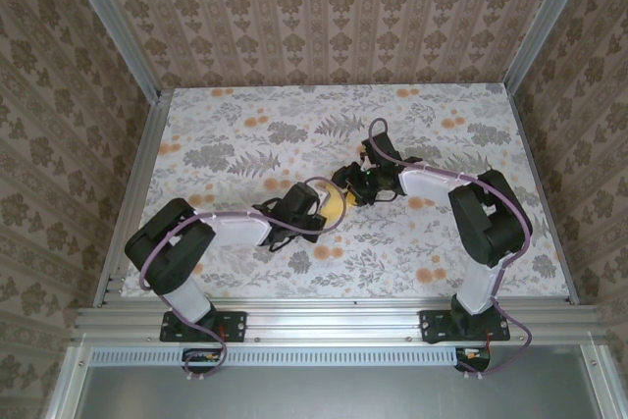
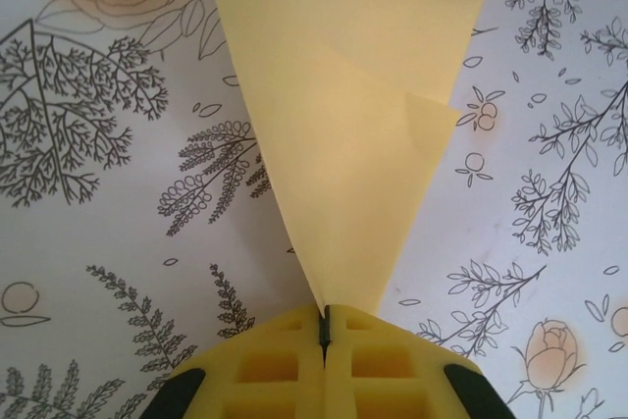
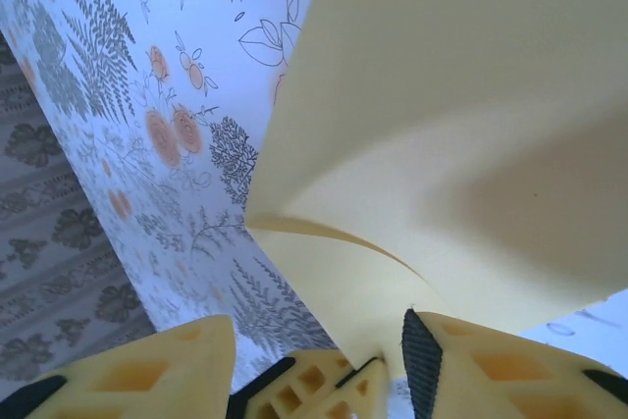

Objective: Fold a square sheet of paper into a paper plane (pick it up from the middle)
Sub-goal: Fold the wing for the fifth time at the center of the table.

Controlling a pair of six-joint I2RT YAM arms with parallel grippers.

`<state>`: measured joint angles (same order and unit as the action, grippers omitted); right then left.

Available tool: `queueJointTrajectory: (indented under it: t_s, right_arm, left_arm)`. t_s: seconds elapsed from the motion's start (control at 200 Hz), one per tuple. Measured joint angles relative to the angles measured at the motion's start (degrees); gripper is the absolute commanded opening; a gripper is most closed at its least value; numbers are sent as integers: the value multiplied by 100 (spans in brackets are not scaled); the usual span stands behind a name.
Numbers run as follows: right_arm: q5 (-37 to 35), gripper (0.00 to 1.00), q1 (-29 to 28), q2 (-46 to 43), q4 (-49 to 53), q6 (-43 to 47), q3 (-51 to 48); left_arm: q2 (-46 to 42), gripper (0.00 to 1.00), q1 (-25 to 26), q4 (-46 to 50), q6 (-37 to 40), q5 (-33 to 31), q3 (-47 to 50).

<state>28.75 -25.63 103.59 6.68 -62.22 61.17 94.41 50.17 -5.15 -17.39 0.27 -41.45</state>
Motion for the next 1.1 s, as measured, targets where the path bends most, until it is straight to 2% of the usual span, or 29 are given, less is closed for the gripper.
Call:
queueJointTrajectory:
  t_s: [0.3, 0.565, 0.8, 1.1]
  right_arm:
    - [188, 59, -2, 162, -223, -603, 17]
    - [306, 55, -42, 612, -31, -682, 254]
    - [321, 48, -127, 745, 199, -682, 509]
    - [317, 35, -127, 750, 531, -584, 555]
  left_arm:
    - [2, 3, 422, 92, 734, -765, -33]
    - [52, 3, 664, 319, 1016, -1255, -155]
    - [278, 2, 870, 476, 1145, -1685, -400]
    - [304, 2, 905, 476, 1165, -1858, -411]
